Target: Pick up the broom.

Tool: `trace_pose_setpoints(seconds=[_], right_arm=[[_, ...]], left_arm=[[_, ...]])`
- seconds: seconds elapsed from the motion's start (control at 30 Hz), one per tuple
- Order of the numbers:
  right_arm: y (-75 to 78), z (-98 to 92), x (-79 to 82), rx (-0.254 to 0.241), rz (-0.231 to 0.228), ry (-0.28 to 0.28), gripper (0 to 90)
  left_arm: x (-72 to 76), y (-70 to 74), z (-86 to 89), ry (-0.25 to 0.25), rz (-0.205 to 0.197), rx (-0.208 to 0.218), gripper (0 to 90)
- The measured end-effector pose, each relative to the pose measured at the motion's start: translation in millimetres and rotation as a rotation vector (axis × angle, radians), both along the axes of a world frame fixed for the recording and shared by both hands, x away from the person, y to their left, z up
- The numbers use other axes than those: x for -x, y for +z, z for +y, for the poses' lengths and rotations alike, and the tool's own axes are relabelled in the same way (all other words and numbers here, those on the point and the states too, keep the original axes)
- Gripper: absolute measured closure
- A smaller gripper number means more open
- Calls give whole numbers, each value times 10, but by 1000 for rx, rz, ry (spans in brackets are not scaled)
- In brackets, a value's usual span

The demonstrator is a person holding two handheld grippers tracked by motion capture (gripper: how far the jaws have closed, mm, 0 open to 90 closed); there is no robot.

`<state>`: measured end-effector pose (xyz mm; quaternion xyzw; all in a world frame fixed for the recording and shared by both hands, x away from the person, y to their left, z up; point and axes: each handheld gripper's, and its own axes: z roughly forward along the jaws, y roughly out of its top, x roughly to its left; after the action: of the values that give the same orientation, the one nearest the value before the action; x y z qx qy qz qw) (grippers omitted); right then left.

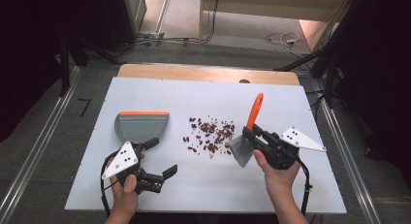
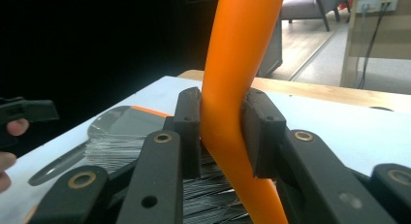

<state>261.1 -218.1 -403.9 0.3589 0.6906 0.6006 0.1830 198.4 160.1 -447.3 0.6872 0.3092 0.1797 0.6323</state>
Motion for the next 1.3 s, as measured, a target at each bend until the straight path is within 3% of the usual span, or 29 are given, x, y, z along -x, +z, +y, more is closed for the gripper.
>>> trace_pose_setpoints(seconds=[0.23, 0.33, 0.37, 0.53, 0.83, 0.93, 1.0, 1.3], right_arm=[[5, 211, 84, 10, -13, 42, 687], [8, 292, 117, 10, -19, 60, 687], [8, 311, 125, 11, -19, 64, 687], [3, 435, 179, 13, -25, 87, 687], [-16, 600, 253, 11, -24, 116, 686], [-26, 646, 276, 15, -25, 123, 686], [-30, 681, 296, 16, -24, 129, 686], [-35, 793, 389, 20, -41, 146, 686]], left_arm=[[23, 48, -135, -19, 10, 39, 3], [34, 56, -180, -22, 9, 35, 3], [24, 57, -228, -69, 22, 42, 3], [20, 42, -370, -80, 55, 20, 3], [40, 37, -631, -88, 79, -16, 22], [37, 30, -672, -101, 89, -14, 61], [40, 19, -750, -96, 99, -35, 86], [44, 4, -841, -30, 123, -60, 305]])
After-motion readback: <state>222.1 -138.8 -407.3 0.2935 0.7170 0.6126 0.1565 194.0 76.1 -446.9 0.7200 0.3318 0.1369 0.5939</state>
